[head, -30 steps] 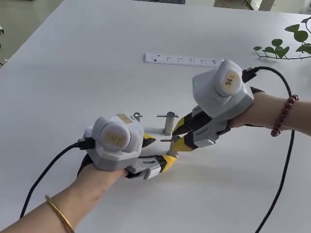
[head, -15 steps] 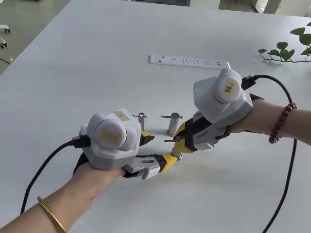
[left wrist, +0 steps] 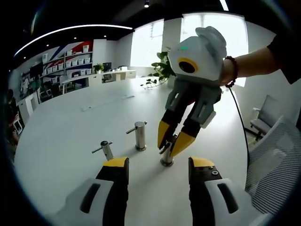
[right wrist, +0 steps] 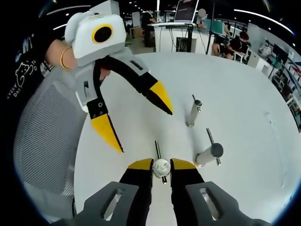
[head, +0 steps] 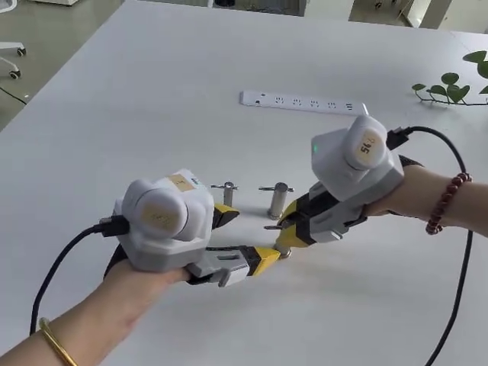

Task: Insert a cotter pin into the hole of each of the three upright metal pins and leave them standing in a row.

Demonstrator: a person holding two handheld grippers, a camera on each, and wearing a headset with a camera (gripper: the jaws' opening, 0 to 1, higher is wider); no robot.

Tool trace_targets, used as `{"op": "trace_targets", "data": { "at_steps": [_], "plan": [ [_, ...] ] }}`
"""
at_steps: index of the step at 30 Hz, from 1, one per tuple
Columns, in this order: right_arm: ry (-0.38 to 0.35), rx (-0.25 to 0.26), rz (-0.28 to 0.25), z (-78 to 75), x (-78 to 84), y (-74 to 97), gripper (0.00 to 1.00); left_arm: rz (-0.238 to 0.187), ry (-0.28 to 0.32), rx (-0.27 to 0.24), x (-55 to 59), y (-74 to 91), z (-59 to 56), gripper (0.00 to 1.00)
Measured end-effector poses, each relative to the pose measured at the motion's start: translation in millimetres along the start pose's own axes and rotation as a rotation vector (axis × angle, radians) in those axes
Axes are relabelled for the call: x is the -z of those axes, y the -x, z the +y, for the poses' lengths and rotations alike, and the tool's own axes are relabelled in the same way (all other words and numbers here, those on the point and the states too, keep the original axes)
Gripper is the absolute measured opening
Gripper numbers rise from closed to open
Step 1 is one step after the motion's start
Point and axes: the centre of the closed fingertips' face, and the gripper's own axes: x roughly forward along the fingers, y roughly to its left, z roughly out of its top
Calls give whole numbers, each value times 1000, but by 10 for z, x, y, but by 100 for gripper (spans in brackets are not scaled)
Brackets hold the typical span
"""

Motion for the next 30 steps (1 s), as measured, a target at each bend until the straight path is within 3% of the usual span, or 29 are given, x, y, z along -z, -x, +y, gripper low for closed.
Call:
{"op": "trace_targets", "data": {
  "at_steps": [15,21,30],
  "plan": [
    [17,3,17,-62,100,75,8,-18,-4,-21,-50,219,67,63],
    [11,28,21,-111,146,156,8,-14,-10,-67,-30,278,162,67],
    [-1,66,36,-310,277,254,8,-48,-3,-82,-102,331,175,78]
  ]
}}
